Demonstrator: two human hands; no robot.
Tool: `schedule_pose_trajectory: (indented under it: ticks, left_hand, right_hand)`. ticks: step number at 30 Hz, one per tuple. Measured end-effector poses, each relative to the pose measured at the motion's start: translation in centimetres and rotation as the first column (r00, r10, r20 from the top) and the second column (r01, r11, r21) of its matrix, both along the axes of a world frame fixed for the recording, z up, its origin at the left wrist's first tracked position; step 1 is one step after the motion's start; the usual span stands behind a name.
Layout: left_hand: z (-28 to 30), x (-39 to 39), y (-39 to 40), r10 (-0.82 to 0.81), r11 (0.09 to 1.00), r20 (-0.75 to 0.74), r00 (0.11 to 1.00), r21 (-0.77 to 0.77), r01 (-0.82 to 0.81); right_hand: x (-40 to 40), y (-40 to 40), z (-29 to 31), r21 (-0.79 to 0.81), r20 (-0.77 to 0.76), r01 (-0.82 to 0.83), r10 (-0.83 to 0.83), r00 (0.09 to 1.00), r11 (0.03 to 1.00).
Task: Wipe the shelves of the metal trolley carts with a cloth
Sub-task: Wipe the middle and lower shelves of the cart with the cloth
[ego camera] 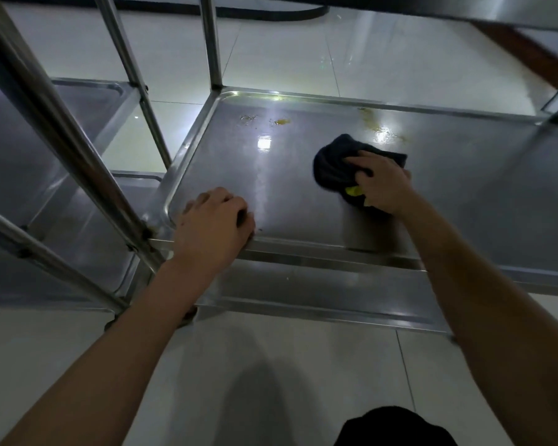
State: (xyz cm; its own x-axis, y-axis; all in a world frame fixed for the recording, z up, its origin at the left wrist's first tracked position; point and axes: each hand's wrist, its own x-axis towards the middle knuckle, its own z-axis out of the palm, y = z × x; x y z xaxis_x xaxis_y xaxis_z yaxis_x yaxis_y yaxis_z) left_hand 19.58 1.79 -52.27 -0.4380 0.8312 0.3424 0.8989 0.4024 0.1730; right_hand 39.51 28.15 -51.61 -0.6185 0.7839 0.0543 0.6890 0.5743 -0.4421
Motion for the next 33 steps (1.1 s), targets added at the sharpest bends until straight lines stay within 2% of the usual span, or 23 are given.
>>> schedule_pose_trajectory:
  ticks: [4,14,21,27,33]
  left_hand:
    - [0.1,0.1,0.1,-0.011,1.0,0.01,1.0,-0.017,0.011]
    - [0.9,0.8,-0.2,0.007,0.998,0.065,0.998,-0.068,-0.002]
    - [1.3,0.9,-0.4,-0.006,0.997,0.093,0.996,-0.07,0.012]
    - [1.3,1.0,-0.6,-0.006,0.996,0.046,0.999,-0.084,0.01]
    - [1.3,0.8,-0.6,-0.014,0.993,0.019,1.0,-0.12,0.016]
  right_hand:
    - [5.7,0.5,-0.3,0.035,-0.027,0.063,-0.062,0.998,0.997]
    - [9.2,-6.5,-0.7,0.037,-0.005,0.106,-0.106,0.994,0.994]
    - [9.3,-8.3,-0.8,0.051,0.0,0.131,-0.131,0.991,0.99]
    - [8.6,-8.7,-0.5,0.06,0.025,0.162,-0.164,0.986,0.985]
    - [7.5,-9.9,0.7,0.11,-0.072,0.238,-0.231,0.97,0.965]
